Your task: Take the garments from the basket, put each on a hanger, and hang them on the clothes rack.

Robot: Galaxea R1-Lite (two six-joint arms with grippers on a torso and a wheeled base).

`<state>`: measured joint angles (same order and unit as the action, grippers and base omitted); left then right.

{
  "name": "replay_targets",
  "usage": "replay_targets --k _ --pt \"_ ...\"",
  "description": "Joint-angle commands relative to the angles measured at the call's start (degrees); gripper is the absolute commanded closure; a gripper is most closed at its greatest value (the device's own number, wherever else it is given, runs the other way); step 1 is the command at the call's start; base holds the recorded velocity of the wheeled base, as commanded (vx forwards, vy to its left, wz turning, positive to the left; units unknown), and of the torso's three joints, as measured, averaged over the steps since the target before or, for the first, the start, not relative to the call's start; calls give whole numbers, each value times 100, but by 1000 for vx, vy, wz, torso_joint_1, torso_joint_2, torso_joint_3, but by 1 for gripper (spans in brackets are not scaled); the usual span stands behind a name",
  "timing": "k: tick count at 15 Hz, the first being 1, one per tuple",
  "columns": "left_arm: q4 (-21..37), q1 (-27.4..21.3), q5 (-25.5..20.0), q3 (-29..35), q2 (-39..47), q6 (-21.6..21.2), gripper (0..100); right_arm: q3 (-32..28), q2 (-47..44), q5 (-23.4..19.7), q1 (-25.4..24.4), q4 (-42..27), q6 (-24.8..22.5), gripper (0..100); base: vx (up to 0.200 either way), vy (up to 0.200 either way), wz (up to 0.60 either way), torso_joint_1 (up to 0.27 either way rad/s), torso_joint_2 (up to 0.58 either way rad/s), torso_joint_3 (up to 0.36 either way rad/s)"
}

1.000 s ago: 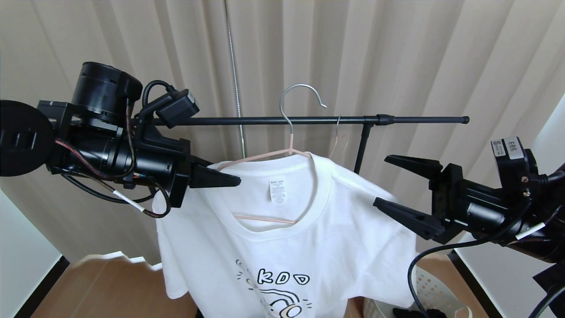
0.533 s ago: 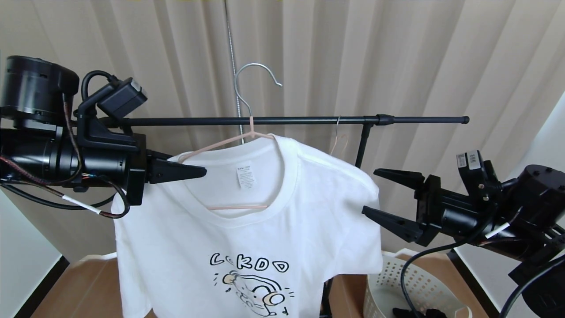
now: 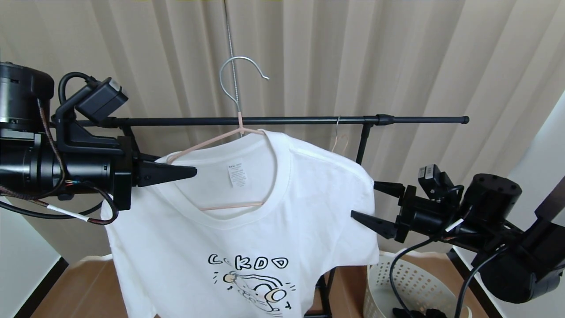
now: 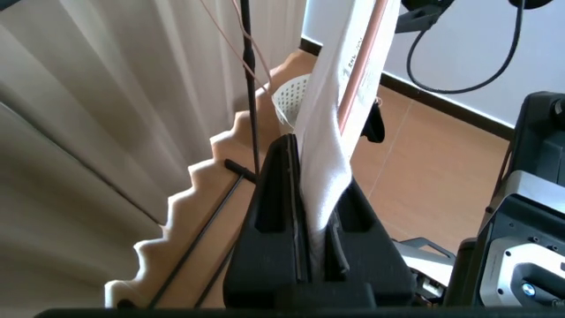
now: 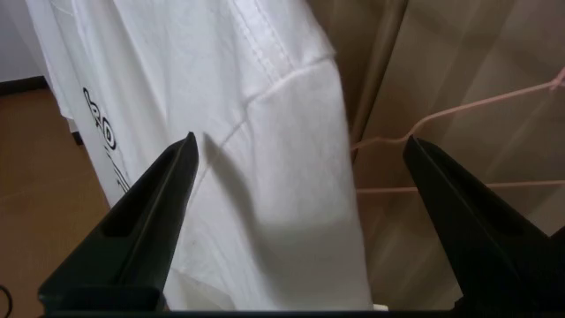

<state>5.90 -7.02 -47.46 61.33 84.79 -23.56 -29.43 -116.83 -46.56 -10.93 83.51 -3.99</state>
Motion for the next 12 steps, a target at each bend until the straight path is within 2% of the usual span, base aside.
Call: replay_targets --k 1,3,4,9,12 --pt "-1 -1 0 -7 -59 1 100 -98 -340 -11 56 17 -6 0 0 0 0 0 0 0" --pt "-1 -1 0 -7 -67 1 100 -116 -358 -3 92 17 3 0 0 0 0 0 0 0" --pt "-1 -1 0 -7 -67 1 100 -133 -358 -11 100 17 3 100 0 0 0 0 0 0" --pt "-1 8 0 -77 -147 1 100 -353 -340 -11 382 -10 109 100 0 0 0 0 0 0" --pt "-1 17 0 -121 -182 1 100 -590 -340 -11 654 -19 504 100 0 0 0 0 0 0"
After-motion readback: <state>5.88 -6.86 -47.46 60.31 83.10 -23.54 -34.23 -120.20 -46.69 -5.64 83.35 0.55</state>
